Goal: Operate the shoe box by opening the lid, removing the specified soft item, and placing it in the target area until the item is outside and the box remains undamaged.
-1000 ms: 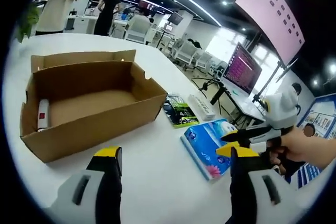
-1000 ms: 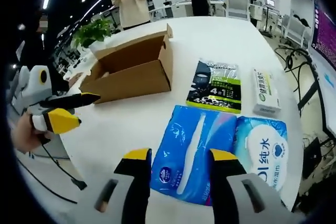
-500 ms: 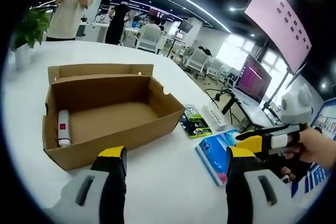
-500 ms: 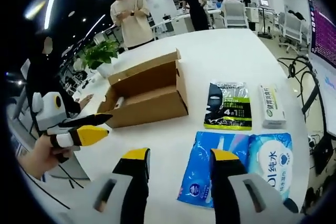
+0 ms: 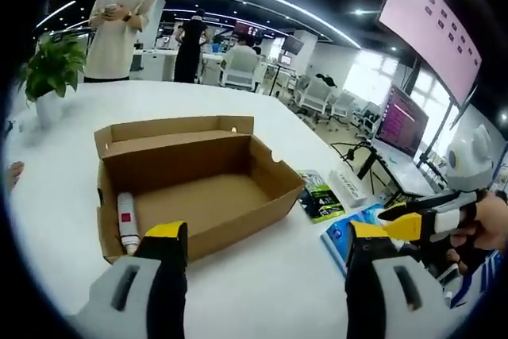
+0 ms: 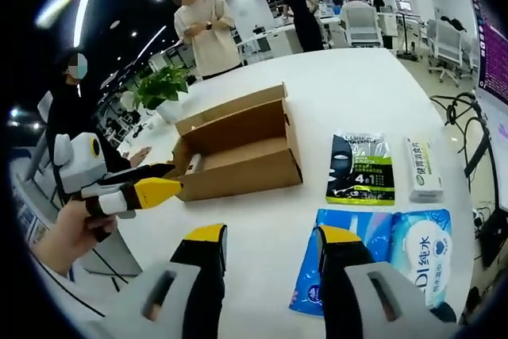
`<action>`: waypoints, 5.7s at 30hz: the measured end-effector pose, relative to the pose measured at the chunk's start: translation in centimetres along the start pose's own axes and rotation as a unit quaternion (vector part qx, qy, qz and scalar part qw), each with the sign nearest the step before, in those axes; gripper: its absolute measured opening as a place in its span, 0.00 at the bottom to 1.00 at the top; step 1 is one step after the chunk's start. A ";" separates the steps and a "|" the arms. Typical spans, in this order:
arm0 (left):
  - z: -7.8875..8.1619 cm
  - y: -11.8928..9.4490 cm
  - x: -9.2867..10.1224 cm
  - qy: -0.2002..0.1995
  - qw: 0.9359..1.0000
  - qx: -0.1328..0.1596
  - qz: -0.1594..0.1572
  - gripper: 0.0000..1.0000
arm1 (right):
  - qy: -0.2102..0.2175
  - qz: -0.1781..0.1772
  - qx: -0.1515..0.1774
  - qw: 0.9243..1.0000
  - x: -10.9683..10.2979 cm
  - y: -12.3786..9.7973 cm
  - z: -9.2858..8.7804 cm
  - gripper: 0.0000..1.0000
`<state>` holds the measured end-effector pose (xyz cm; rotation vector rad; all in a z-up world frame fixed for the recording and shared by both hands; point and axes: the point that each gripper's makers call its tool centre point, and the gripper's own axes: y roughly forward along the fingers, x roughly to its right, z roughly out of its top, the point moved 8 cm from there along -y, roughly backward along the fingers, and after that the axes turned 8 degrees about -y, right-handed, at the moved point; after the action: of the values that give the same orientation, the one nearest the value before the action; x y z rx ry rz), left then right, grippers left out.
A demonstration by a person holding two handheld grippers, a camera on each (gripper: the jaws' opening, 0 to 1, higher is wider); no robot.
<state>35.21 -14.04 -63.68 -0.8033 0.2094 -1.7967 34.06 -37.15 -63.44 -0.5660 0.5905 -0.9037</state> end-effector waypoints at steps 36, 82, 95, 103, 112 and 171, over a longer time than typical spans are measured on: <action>3.1 2.8 -7.2 -0.016 0.993 -0.027 0.116 0.78 | 0.035 0.005 0.004 0.999 0.0 0.8 -0.2 0.43; 1.1 7.7 -10.7 -0.079 0.963 -0.173 0.193 0.63 | 0.063 0.011 -0.014 0.998 1.1 1.1 -2.0 0.41; 1.9 7.0 -11.6 -0.078 0.962 -0.143 0.221 0.69 | 0.067 0.005 -0.010 0.998 1.8 0.8 -2.0 0.41; 1.7 7.4 -11.9 -0.075 0.956 -0.157 0.236 0.68 | 0.074 0.008 -0.017 0.997 1.8 1.1 -2.6 0.41; 1.1 8.6 -8.2 -0.071 0.971 -0.155 0.170 0.65 | 0.080 0.006 -0.019 0.997 2.4 1.2 -2.6 0.40; 0.5 8.7 -13.4 -0.015 0.959 -0.163 0.232 0.50 | 0.063 0.016 -0.012 0.998 2.0 2.6 0.3 0.39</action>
<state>44.48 -5.26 -73.30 -0.9215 0.6336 -1.3208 36.65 -37.49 -65.44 -0.5211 0.7237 -0.9072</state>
